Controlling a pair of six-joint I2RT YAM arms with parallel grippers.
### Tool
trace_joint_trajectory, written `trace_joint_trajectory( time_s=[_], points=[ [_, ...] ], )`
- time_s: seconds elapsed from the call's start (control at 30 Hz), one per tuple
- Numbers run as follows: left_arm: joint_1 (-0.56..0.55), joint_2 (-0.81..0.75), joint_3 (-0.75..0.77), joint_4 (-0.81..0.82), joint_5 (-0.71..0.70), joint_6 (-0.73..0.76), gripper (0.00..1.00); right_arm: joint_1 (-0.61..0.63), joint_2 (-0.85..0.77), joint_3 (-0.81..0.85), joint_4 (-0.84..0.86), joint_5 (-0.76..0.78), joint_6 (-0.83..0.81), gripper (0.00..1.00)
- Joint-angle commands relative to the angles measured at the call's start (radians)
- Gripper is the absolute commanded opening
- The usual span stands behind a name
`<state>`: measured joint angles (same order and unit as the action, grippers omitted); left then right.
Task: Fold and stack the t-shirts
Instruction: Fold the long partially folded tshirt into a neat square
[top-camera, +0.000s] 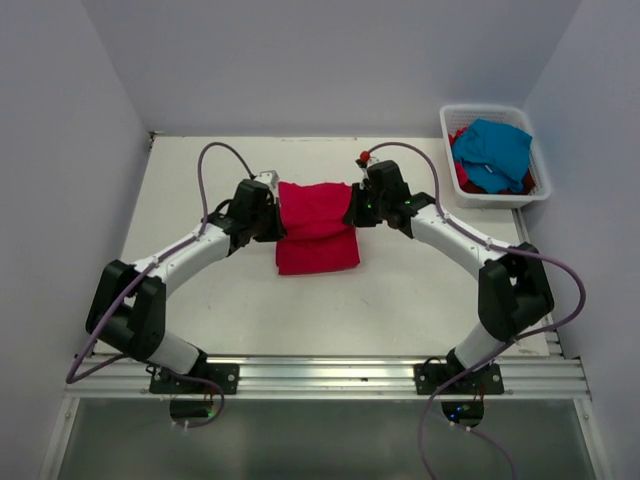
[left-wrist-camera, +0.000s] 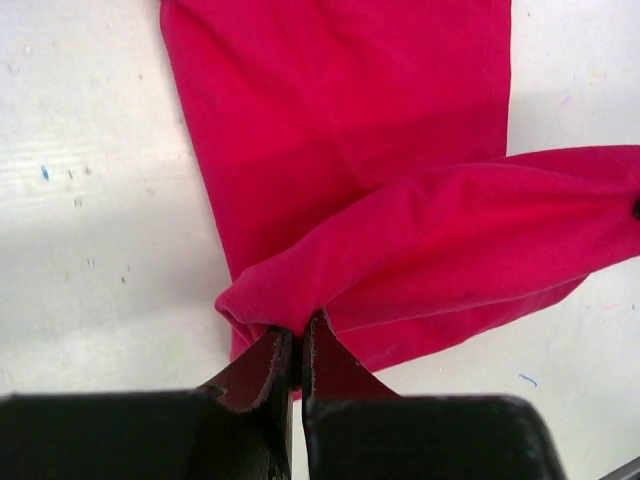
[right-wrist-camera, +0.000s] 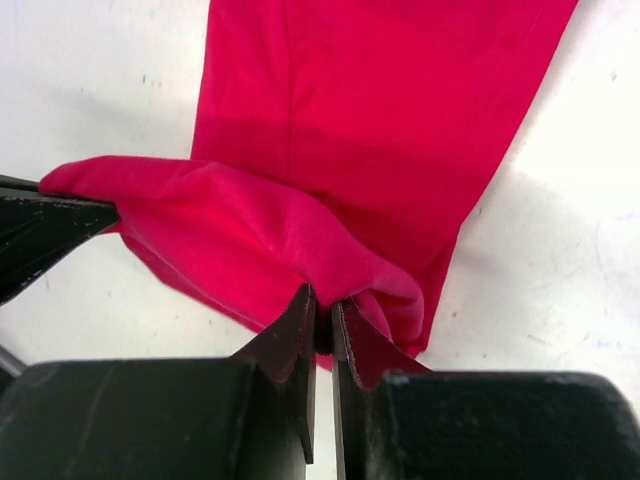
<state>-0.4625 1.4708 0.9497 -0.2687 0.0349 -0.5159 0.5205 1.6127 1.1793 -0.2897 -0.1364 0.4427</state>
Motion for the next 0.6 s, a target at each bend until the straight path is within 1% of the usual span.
trace_joint_trajectory(
  time_s=[0.0,0.17,0.3,0.37,0.4,0.43,0.47,0.5,0.53,0.57],
  points=[
    [0.050,0.071,0.079,0.060,0.072,0.057,0.00,-0.017,0.055,0.098,-0.019,0.034,-0.033,0.00],
    [0.103,0.172,0.138,0.108,0.140,0.057,0.00,-0.039,0.159,0.189,-0.029,0.034,-0.038,0.00],
    [0.134,0.255,0.223,0.118,0.180,0.066,0.00,-0.056,0.234,0.262,-0.031,0.031,-0.041,0.00],
    [0.157,0.293,0.265,0.154,0.200,0.077,0.00,-0.071,0.280,0.339,-0.023,0.032,-0.035,0.00],
    [0.165,0.353,0.337,0.160,0.210,0.082,0.00,-0.076,0.350,0.379,-0.020,0.034,-0.032,0.00],
    [0.176,0.390,0.381,0.192,0.229,0.085,0.00,-0.094,0.398,0.504,-0.043,0.043,-0.027,0.00],
    [0.200,0.431,0.433,0.206,0.252,0.091,0.00,-0.105,0.453,0.592,-0.070,0.055,-0.006,0.00],
    [0.212,0.541,0.583,0.198,0.263,0.086,0.05,-0.117,0.605,0.693,-0.104,0.084,0.002,0.00],
    [0.228,0.607,0.680,0.156,0.260,0.077,0.47,-0.134,0.686,0.944,-0.214,0.115,0.005,0.22],
    [0.258,0.738,0.780,0.131,0.255,0.041,0.92,-0.139,0.784,1.085,-0.279,0.136,0.002,0.75]
  ],
)
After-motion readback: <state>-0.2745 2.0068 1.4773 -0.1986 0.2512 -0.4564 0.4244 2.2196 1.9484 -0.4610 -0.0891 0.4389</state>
